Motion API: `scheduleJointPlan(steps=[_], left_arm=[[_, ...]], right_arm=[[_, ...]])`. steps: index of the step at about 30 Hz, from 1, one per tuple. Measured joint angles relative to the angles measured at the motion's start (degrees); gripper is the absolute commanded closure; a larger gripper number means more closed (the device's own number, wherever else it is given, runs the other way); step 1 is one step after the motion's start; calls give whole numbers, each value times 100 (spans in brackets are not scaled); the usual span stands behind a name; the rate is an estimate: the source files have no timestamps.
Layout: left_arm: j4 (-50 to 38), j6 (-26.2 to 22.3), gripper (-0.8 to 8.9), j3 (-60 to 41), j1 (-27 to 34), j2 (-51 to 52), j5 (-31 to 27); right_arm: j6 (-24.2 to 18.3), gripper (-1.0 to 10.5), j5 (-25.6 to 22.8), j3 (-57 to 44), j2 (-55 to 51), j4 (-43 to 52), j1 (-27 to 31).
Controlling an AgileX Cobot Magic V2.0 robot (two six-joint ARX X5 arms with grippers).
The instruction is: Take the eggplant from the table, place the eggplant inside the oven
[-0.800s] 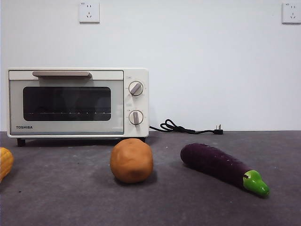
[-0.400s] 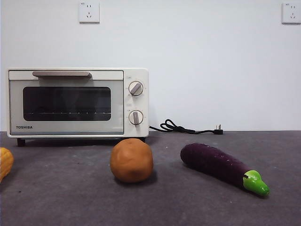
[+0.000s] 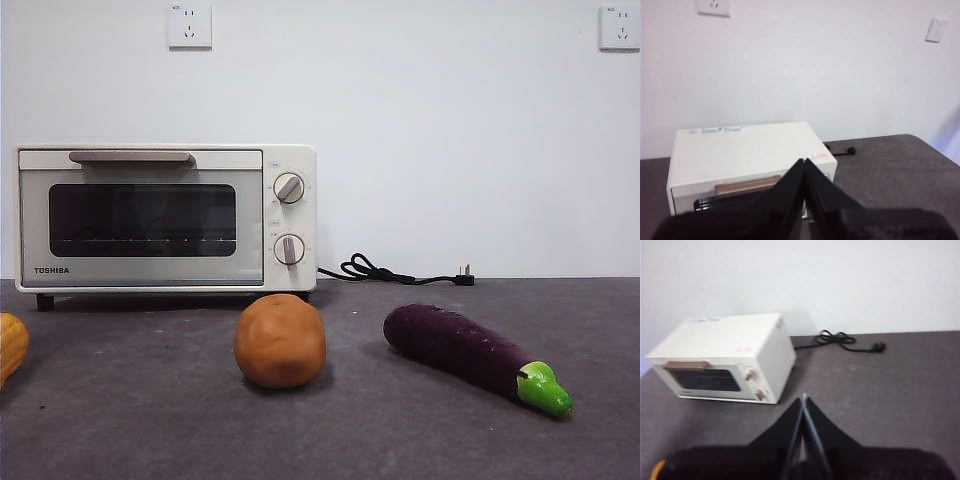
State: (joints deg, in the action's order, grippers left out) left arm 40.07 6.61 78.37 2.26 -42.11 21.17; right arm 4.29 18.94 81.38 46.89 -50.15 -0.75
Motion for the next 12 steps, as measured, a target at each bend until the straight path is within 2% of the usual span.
scheduleJointPlan(steps=[7, 12], left_arm=[[466, -153, 819, 726, -20, -192, 7], [597, -190, 819, 837, -20, -208, 9]], right_arm=[[-48, 955, 789, 1075, 575, -352, -107], [-90, 955, 846, 1440, 785, -734, -437]])
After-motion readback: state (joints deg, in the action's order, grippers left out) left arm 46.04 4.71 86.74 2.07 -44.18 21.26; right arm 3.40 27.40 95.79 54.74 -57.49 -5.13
